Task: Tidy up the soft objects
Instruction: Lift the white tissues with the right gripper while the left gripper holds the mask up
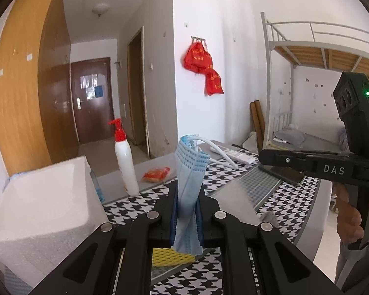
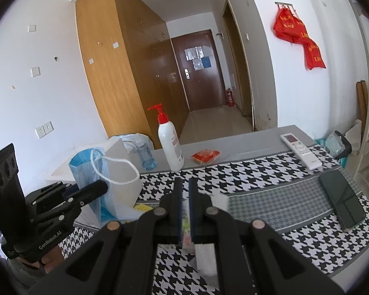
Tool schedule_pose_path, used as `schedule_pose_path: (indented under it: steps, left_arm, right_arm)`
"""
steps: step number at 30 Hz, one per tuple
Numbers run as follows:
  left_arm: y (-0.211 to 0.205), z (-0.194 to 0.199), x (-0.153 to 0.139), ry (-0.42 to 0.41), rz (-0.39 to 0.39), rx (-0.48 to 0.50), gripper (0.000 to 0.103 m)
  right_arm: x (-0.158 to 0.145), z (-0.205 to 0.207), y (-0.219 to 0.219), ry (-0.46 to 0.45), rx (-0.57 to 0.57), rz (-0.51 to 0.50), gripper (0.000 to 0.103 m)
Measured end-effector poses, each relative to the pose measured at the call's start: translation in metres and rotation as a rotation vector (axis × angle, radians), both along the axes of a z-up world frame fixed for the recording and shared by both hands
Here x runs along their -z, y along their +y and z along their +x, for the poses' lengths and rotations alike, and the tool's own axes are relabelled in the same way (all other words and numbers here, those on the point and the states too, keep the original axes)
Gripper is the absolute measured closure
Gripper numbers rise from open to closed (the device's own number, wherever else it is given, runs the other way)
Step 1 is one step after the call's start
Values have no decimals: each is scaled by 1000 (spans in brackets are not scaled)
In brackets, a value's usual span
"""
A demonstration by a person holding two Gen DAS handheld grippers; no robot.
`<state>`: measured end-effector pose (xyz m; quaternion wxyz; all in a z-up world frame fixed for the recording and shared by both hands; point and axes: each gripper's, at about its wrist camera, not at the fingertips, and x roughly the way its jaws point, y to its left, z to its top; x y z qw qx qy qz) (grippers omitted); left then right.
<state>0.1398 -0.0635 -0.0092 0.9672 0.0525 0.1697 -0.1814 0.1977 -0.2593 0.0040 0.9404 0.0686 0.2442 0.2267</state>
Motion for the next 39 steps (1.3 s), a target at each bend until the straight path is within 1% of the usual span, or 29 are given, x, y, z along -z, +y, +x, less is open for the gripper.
schedule_pose_path:
  steps: [4,6,9,11,12,13,14,15,16,19,22,26,32,33,34,35,37,39]
  left_arm:
    - [1,-1,-3,-12,0,-6,89]
    - [3,-2,-3,-17,-2,-12,90]
    - [3,-4,-3,-19,0,-18,89]
    - [4,-6,-3,-24,1,-23,89]
    - [4,-6,-3,-26,1,-26,90]
    - [6,-7,-2,-26,-2,-30,89]
    - [7,-6,-2,-22,-5,-32,89]
    - [7,-6,-2,-17,-7,-32,89]
    - [9,-6,-1,-13,-11,-32,89]
    - [9,-6,1,-9,-2,-36,89]
    - [11,-6,0,-4,-10,-35,90]
    - [12,-5,0,2,-11,-33,89]
    - [14,-2,3,13,-11,-32,89]
    - [13,-2,3,15,-10,-29,89]
    - [13,-3,4,16,-8,-28,89]
    - [12,-3,4,16,-8,-26,89]
    - [12,-3,3,15,-9,-22,89]
    - [13,-1,3,16,-9,-19,89]
  right_arm:
    - [1,0,1,1,-2,-1,96]
    - [5,1,0,19,-9,-4,96]
    - [12,4,1,42,8,-35,96]
    - [21,8,4,75,3,-62,94]
    - [25,9,5,84,4,-69,86]
    - [30,11,6,99,5,-80,69]
    - [37,14,9,121,0,-95,59]
    - [42,15,10,133,-6,-99,46]
    - [48,16,12,139,-17,-98,46]
    - [62,20,17,177,-30,-114,46]
    - [79,26,24,217,-36,-153,46]
    - [93,32,28,257,-40,-183,46]
    - [102,35,29,283,-27,-217,46]
    - [102,35,28,284,-26,-220,47]
    - [102,34,28,283,-21,-225,60]
    - [102,34,27,285,-17,-231,66]
    - [101,33,27,282,-10,-231,84]
    - [97,31,25,272,-5,-225,89]
